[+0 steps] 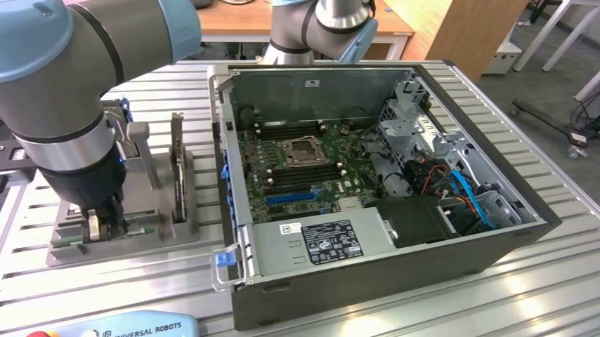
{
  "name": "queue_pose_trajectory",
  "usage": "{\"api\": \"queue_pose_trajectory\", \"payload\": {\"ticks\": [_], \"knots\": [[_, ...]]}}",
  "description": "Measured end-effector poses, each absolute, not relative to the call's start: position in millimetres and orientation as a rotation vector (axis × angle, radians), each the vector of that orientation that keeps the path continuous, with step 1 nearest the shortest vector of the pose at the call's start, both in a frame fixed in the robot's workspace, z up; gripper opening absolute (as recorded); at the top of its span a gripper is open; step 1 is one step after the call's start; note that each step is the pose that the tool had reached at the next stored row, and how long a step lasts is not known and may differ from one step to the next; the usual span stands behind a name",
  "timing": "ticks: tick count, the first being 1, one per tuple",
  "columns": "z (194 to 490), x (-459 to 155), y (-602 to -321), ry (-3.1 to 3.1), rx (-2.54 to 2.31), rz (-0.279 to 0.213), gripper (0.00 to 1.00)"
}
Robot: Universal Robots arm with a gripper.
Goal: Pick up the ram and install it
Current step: 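Pick up the ram and move it above insertion slot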
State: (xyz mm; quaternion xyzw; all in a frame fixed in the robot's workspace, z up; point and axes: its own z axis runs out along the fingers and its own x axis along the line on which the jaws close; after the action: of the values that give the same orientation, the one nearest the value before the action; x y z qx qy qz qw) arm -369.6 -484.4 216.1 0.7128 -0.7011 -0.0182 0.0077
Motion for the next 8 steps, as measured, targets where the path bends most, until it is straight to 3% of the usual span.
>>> {"api": "queue_pose_trajectory", "payload": {"ticks": [8], "knots": [[231,-370,-484,-2.192,2.228,-0.057,0.12]]}}
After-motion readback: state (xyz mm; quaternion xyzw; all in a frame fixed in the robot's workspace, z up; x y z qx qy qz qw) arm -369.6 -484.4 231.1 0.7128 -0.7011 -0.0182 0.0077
